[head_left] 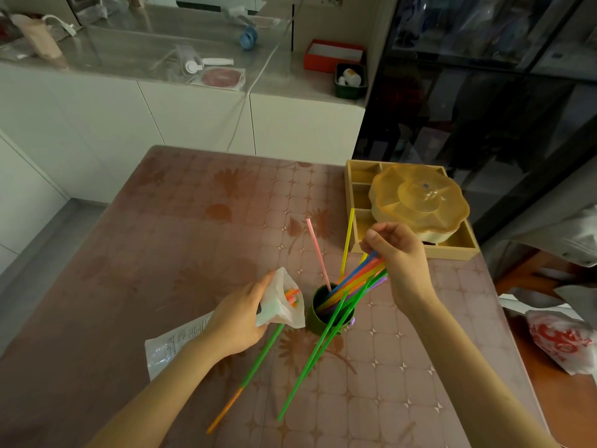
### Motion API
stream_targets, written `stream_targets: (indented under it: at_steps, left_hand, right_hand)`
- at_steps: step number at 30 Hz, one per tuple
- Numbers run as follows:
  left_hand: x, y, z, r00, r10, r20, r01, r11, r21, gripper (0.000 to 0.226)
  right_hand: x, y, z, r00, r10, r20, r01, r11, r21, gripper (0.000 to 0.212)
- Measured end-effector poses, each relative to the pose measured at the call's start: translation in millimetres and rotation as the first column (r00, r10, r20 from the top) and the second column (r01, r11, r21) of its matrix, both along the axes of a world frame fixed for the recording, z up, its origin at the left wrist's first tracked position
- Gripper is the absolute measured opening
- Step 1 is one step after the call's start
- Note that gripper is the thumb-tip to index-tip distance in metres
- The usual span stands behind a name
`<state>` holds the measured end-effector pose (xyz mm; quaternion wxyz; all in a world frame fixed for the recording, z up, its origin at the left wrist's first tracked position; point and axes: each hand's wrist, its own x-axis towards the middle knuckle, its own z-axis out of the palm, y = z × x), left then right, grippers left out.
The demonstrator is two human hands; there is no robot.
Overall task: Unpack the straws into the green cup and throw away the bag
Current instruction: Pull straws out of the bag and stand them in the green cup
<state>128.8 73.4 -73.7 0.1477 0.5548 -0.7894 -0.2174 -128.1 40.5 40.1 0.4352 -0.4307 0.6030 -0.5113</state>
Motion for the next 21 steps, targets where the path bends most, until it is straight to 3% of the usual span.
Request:
stream_targets:
  at_steps: [3,5,8,10,16,21]
  left_hand:
    - [-2,1,1,1.000,0.013,0.006,-0.013,1.000,0.023,0.094]
    - [-2,1,0,1.000,0.023,0.009,-0.024,0.999,0.032,0.093]
    - [1,2,-1,0.998,0.056,-0.003,-0.056,0.997,0.062,0.092]
    - [4,2,-2,0.997,0.071,-0.006,-0.070,0.995,0.075,0.093]
    - [10,-2,-3,0.996,0.079,-0.031,-0.078,0.996,0.044,0.092]
    - [15,-5,-4,0.997,0.073,-0.035,-0.071,0.997,0.039,0.094]
  right_hand:
    - [1,-1,-6,0.984,0.059,-0.170,-0.053,0.998,0.041,0.011]
    - [-1,-3,-9,0.924,0.079,-0.373,-0.069,0.997,0.040,0.007]
    - [-8,-7,-14,0.657,0.104,-0.747,-0.081,0.994,0.068,0.020]
    - [-11,-9,-12,0.484,0.146,-0.863,-0.080,0.989,0.123,0.030]
    - [-10,-14,8,0.304,0.270,-0.914,-0.295,0.939,0.179,0.029]
    - [-1,-22,14,0.260,0.372,-0.891,-0.360,0.894,0.268,0.024]
